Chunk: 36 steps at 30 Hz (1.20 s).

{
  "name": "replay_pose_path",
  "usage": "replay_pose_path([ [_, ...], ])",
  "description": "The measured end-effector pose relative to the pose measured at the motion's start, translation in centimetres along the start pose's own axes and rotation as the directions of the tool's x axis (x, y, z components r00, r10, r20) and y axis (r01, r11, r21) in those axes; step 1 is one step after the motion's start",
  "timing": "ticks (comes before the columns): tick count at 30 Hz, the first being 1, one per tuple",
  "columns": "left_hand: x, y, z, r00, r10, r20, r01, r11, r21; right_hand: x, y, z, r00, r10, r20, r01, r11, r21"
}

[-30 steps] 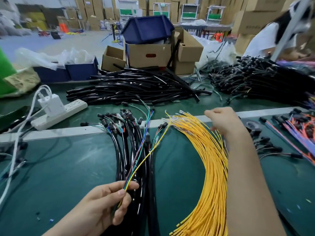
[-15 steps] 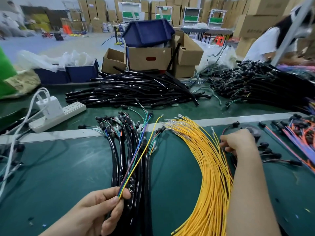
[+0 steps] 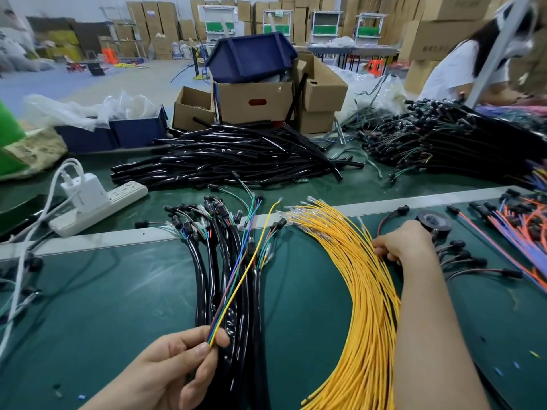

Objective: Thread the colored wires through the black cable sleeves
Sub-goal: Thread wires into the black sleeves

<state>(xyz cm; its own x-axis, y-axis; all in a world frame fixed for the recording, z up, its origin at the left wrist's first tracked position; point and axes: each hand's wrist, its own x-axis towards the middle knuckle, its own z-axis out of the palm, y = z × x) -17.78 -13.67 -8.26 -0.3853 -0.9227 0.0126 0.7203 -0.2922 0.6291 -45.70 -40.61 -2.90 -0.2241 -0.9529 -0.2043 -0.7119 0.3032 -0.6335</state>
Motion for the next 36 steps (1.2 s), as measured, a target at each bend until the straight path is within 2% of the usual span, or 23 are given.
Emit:
replay_pose_path([
  [6, 0.3, 0.0, 0.3, 0.999, 0.016, 0.050, -0.014, 0.999, -0.041, 0.0, -0.3, 0.8, 1.000, -0.017, 0.009, 0.018, 0.998, -0.067],
  [9, 0.6, 0.0, 0.5, 0.996, 0.029, 0.081, -0.025, 0.999, -0.041, 0.0, -0.4, 0.8, 1.000, -0.022, 0.013, 0.023, 0.999, -0.045],
  [13, 0.6, 0.1, 0.4, 0.995, 0.038, 0.091, -0.036, 0.999, -0.026, -0.9, -0.8, 0.0, 0.998, -0.045, 0.034, 0.039, 0.985, 0.171],
  [16, 0.6, 0.1, 0.3, 0.995, 0.042, 0.086, -0.037, 0.997, -0.061, -1.3, -1.5, -1.5, 0.991, -0.094, 0.096, 0.051, 0.924, 0.378],
  [21, 0.6, -0.1, 0.1, 0.993, 0.059, 0.099, -0.046, 0.991, -0.124, -2.1, -2.6, -4.4, 0.979, -0.204, 0.016, 0.180, 0.893, 0.412],
  [25, 0.6, -0.2, 0.2, 0.993, 0.057, 0.104, -0.043, 0.990, -0.131, -3.5, -3.7, -4.9, 0.962, -0.242, 0.126, 0.125, 0.801, 0.586],
  [28, 0.6, -0.2, 0.4, 0.996, 0.051, 0.076, -0.045, 0.996, -0.082, -4.4, -4.3, -4.6, 0.945, -0.276, 0.177, 0.112, 0.779, 0.616],
  [32, 0.4, -0.1, 0.5, 0.998, 0.047, 0.040, -0.045, 0.998, -0.036, -5.6, -5.4, -4.8, 0.921, -0.380, 0.085, 0.222, 0.691, 0.688],
  [36, 0.2, -0.1, 0.6, 0.999, 0.037, 0.009, -0.037, 0.999, -0.016, -7.8, -7.0, -5.8, 0.842, -0.539, 0.001, 0.344, 0.538, 0.770],
])
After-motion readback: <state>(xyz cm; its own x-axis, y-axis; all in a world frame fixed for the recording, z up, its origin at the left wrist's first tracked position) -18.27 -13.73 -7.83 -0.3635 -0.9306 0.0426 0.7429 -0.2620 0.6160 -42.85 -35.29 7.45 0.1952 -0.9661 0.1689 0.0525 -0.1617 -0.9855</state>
